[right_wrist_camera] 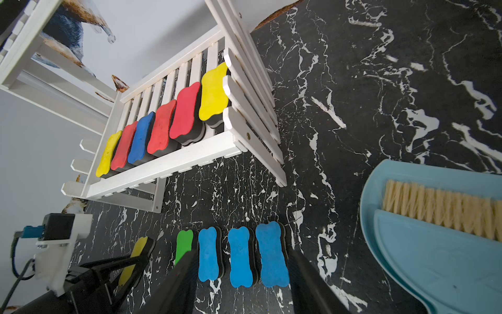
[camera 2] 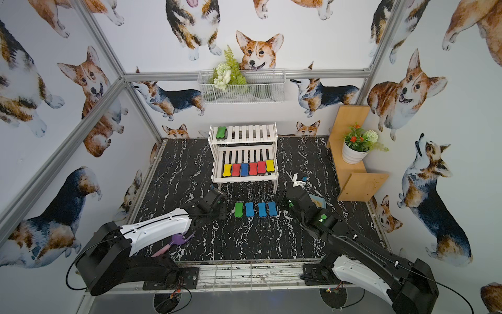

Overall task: Remove the whiteboard erasers from the shelf
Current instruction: Place the whiteboard eraser at the center of the board.

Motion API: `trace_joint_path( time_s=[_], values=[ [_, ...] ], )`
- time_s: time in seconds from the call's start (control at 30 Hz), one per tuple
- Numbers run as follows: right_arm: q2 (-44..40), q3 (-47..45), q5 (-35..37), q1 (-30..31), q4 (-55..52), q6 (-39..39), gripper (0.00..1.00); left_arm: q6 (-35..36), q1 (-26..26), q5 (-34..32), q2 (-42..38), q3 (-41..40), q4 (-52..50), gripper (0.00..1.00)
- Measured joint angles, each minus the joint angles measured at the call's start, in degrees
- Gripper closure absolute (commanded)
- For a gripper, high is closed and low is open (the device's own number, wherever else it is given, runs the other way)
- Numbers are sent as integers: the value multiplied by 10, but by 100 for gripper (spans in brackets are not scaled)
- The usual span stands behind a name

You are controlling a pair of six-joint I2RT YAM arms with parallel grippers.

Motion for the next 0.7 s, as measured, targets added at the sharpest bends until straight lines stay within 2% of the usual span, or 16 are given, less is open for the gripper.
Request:
trace_joint_path(
  time_s=[0.53,0.7],
  values=[
    [-5,-5,0,0,0,0,41,-5,-20,-6,104,28,60,62],
    [-11,-6,1,0,0,0,41,-12,-24,-6,114,30,63,48]
  ],
)
